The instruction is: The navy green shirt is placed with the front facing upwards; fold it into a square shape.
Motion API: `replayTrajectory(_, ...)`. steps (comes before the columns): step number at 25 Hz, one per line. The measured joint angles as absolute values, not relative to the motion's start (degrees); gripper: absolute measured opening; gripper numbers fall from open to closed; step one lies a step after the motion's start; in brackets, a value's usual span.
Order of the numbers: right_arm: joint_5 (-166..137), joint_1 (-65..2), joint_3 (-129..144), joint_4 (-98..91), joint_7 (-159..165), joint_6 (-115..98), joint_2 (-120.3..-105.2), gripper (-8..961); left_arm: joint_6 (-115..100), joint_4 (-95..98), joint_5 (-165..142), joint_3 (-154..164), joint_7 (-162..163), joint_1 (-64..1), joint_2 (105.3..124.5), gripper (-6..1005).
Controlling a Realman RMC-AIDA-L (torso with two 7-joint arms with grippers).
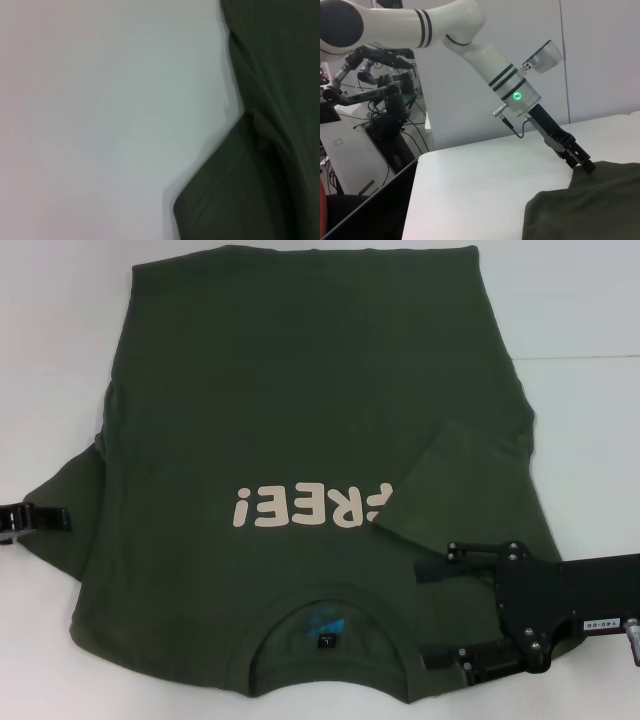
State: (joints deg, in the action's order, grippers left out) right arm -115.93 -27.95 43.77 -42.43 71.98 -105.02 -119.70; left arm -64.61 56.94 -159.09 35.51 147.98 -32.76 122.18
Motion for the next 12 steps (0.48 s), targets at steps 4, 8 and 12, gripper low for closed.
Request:
replayTrajectory(4,-115.9,-27.9,43.8,-42.4,72.0,-105.0,-119.71,916,-64.5,56.3,-159.1,35.5,148.0,-33.1,122.19,873)
replayTrajectory(8,-115.9,-27.9,43.8,-42.4,72.0,-104.9,-119.70,915,-64.0,56.2,-159.1,35.5,148.0,-33.2,122.16,872)
replayTrajectory(12,-115.9,-27.9,43.8,-42.4,72.0,-104.7,-119.71,916,-63.3,56.2,-159.1,35.5,148.1,-33.2,122.22,769)
